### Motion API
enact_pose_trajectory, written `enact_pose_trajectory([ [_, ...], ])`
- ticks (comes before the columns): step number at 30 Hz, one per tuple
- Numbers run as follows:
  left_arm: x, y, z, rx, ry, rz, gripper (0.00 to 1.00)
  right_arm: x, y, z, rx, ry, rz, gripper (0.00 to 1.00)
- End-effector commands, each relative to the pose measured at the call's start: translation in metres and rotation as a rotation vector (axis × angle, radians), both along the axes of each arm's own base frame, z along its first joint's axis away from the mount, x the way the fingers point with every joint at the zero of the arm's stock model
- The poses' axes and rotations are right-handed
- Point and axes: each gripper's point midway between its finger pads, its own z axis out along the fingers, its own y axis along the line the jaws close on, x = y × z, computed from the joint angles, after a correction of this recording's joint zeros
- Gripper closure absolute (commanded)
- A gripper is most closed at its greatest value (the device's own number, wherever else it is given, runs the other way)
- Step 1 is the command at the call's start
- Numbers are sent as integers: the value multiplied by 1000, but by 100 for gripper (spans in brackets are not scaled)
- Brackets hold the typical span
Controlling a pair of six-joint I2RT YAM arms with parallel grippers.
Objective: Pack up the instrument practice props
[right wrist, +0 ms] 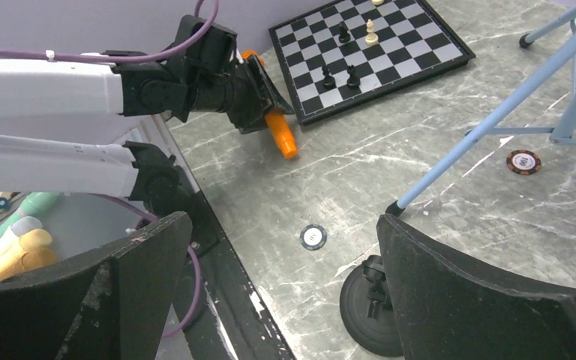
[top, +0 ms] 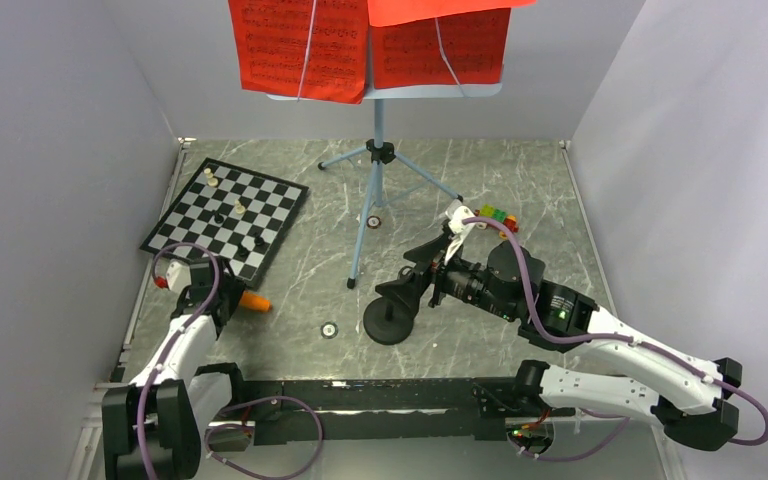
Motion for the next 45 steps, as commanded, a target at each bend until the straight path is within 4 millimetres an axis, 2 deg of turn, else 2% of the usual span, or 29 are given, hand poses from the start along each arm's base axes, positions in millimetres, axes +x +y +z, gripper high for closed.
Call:
enact_pose_trajectory([
  [1, -13, 1, -17, -14, 88, 13, 41, 3, -11, 17, 24, -38, -39, 0],
  [4, -15, 0, -18, -13, 105, 6, 26, 5, -14, 15, 25, -38, -53, 0],
  [6, -17, 0, -18, -9, 115, 5, 19, 5, -14, 13, 19, -35, -55, 0],
  [9, -20, 0, -15, -11, 117, 2, 14, 5, -13, 13, 15, -35, -54, 0],
  [12, -21, -4, -3, -23, 95, -14, 11, 5, -12, 15, 13, -36, -51, 0],
  [17, -14, -17, 43, -47, -62, -83, 8, 8, -14, 13, 0, -44, -63, 0],
  [19, -8, -26, 66, -37, -143, -142, 2, 9, -16, 13, -6, -50, -74, 0],
  [21, -1, -40, 87, -8, -193, -241, 1, 12, -17, 11, -16, -55, -89, 0],
  [25, 14, -91, 129, 61, -332, -470, 1, 20, -21, 6, -41, -39, -140, 0],
  [29, 16, -169, 167, 149, -525, -825, 1, 33, -39, 0, -57, 2, -255, 0],
  [31, 1, -213, 177, 195, -600, -1034, 1, 41, -54, -3, -56, 22, -325, 0],
  [34, -28, -266, 194, 243, -830, -1290, 1, 47, -76, -7, -34, 45, -415, 1],
  [36, -48, -285, 201, 253, -961, -1364, 1, 48, -88, -10, -16, 56, -453, 1],
  [39, -63, -301, 201, 308, -1049, -1451, 1, 46, -99, -13, 6, 69, -485, 1],
  [45, -73, -338, 171, 502, -989, -1681, 11, 45, -110, -23, -2, 94, -526, 1],
])
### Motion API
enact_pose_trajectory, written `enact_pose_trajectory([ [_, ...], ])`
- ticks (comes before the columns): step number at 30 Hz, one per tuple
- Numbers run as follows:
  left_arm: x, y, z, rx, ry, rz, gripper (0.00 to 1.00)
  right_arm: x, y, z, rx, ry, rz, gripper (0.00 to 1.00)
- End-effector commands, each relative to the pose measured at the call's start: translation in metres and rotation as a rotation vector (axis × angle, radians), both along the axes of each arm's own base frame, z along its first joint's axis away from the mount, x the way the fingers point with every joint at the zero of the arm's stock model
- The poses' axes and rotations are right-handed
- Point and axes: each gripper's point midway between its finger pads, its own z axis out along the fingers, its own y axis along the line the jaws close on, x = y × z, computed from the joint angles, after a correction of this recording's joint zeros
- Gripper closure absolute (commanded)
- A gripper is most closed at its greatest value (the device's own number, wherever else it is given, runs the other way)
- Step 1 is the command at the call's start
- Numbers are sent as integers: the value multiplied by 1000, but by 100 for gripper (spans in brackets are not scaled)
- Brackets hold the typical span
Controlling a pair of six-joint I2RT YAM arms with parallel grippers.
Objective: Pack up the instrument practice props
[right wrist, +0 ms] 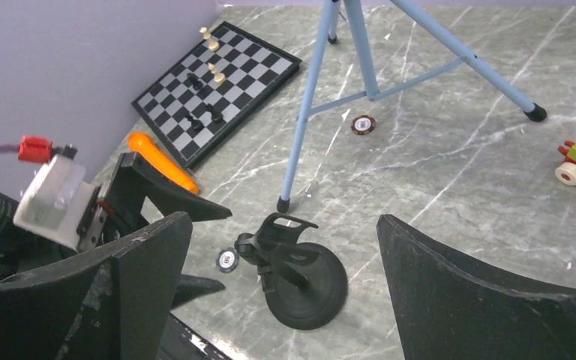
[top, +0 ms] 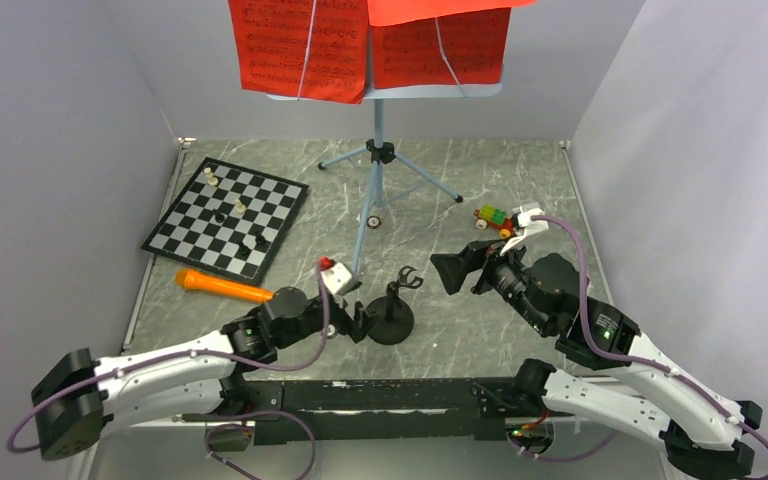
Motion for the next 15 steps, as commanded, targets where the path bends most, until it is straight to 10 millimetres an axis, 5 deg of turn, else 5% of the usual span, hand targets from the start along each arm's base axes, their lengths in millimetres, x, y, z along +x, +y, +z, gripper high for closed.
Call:
enact_pose_trajectory([
  [1, -3, -29, 13, 61, -188, -109, 12, 2, -11, -15, -11, 43, -59, 1],
  [15, 0, -48, -9, 16, -236, -147, 24, 2, -12, -20, -32, 55, -63, 1],
])
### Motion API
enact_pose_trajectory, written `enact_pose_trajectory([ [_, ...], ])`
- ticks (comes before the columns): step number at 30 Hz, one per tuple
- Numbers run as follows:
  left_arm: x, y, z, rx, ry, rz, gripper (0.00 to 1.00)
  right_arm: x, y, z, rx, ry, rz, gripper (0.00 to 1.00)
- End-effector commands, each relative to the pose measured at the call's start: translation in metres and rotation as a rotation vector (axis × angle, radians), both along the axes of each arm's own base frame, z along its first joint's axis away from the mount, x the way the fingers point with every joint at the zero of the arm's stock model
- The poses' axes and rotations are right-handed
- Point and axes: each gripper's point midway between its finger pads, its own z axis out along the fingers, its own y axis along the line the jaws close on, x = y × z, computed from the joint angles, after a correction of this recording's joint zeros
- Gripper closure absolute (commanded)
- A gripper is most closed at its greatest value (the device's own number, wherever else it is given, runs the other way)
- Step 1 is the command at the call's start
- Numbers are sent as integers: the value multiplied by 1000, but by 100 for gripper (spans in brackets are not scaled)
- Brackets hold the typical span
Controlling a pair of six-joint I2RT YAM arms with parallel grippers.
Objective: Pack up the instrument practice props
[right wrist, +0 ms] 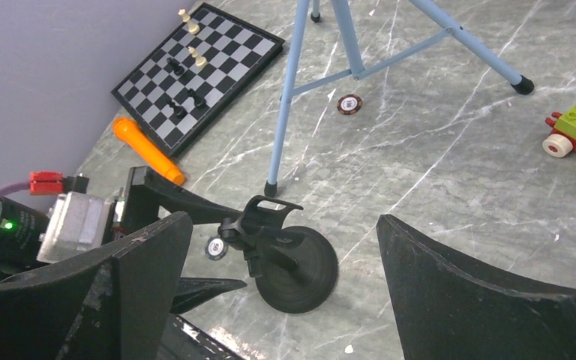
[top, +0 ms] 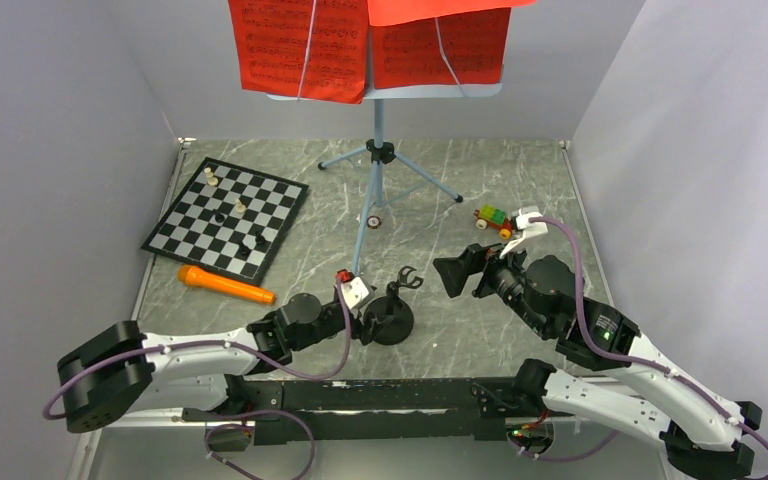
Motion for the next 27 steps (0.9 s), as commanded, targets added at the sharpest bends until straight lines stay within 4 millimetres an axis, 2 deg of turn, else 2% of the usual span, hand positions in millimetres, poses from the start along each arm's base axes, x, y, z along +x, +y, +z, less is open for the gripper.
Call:
enact_pose_trajectory([
  [1, 2, -18, 19, -63, -75, -49, 25, 3, -2, -3, -9, 4, -25, 1],
  [10, 8, -37, -2, -25, -61, -72, 42, 4, -2, -10, -21, 18, -27, 2],
  [16, 13, -44, -3, -43, -72, -64, 57, 5, 0, -9, -25, 12, -21, 2],
  [24, 17, -37, -4, -46, -78, -23, 97, 7, 4, -7, -39, 2, -11, 2],
  [25, 17, -35, -1, -51, -82, -16, 100, 7, 4, -7, -38, 0, -9, 2],
  [27, 17, -24, 7, -41, -129, 11, 100, 7, 5, -5, -34, -6, -6, 2],
])
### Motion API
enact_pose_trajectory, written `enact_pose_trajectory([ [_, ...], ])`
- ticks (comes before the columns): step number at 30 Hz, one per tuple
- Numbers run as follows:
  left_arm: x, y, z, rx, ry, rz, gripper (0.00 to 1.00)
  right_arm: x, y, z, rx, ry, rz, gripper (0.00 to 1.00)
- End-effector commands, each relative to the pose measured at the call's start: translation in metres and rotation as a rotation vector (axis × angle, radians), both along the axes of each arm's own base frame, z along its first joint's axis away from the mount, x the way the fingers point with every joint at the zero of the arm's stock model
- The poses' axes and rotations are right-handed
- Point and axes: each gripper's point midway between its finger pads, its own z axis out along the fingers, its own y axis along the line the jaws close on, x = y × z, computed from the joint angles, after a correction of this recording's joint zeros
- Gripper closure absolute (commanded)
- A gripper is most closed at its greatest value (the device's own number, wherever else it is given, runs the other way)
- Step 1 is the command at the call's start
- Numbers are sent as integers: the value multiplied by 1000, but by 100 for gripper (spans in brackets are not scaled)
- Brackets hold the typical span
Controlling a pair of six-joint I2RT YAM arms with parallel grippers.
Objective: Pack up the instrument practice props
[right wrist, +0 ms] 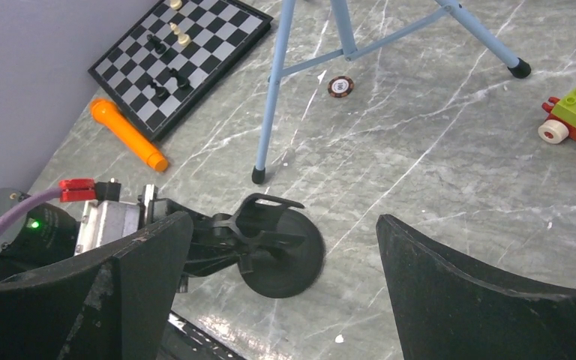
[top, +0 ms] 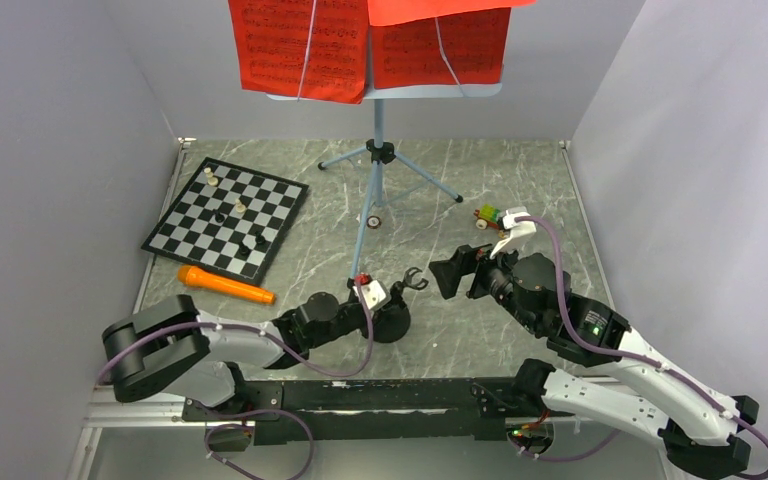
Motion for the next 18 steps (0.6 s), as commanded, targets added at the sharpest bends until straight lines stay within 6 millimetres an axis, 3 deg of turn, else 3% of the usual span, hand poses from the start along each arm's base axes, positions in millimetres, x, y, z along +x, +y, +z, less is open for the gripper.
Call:
enact_pose_trajectory([
  [1, 6, 15, 52, -101, -122, 68, 100, 3, 0, 13, 23, -43, -3, 2],
  [6, 14, 67, 76, -87, -69, 273, 100, 3, 3, 9, 31, -51, 9, 2],
  [11, 23, 125, 87, -91, -55, 492, 100, 5, 12, 0, 26, -47, 31, 2],
  [15, 37, 165, 74, -88, 43, 692, 100, 5, 22, -4, 34, -42, 62, 2],
  [18, 45, 201, 46, -62, 162, 874, 100, 6, 30, -9, 33, -30, 83, 2],
])
